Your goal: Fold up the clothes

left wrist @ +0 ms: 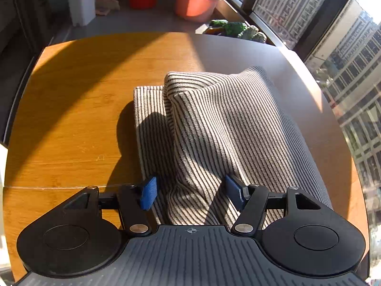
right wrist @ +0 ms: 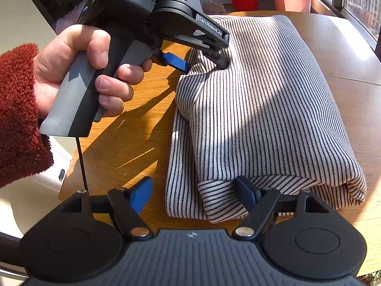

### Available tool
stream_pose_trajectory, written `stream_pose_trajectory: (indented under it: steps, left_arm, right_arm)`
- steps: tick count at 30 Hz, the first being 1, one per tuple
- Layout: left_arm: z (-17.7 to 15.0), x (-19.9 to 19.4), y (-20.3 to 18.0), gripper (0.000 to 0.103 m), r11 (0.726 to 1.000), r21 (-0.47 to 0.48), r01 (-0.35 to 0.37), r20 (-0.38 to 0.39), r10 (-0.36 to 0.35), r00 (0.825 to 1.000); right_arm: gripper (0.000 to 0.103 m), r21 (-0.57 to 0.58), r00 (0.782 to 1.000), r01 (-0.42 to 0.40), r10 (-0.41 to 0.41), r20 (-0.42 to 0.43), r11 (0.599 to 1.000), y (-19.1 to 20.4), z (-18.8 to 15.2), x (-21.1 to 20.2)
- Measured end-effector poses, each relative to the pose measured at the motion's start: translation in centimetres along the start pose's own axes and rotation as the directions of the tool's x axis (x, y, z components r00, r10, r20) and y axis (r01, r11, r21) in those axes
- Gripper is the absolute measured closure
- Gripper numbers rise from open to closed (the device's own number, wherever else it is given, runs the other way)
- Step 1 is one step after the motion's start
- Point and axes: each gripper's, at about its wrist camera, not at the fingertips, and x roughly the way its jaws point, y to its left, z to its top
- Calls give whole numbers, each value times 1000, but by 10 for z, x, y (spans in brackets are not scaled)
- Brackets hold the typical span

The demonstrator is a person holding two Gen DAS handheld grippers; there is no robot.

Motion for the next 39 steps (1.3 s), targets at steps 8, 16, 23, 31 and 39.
stream_pose_trajectory:
  steps: [8,16,23,31,39]
  left_arm:
    - [-20,-46,38,41,999,-42,26,5,-26,1000]
    - [-63,-55,13,53,977,-5,212,-74,-212,975]
    - [-78,-35,-7,51,997,12,81,-108,-79,991]
    - [-77,-34,-16,47,1000,-1,23,-102,-23,994]
    - [-82,-37,-17,46,999,-32,1,-76,-3,997]
  right_arm:
    - [34,-16,998,-48,49,34,999,-18,26,-25]
    - [68,-118,988,150,-154,-24,982,-59,40,-18]
    - [58,-151,989,146,-148,-3,978,-64,29,-3]
    - [40,-205,987,161,-155,48,965,-69,25,-17]
    - [38,-594,991,137,-110,82,792,-21,0,-26]
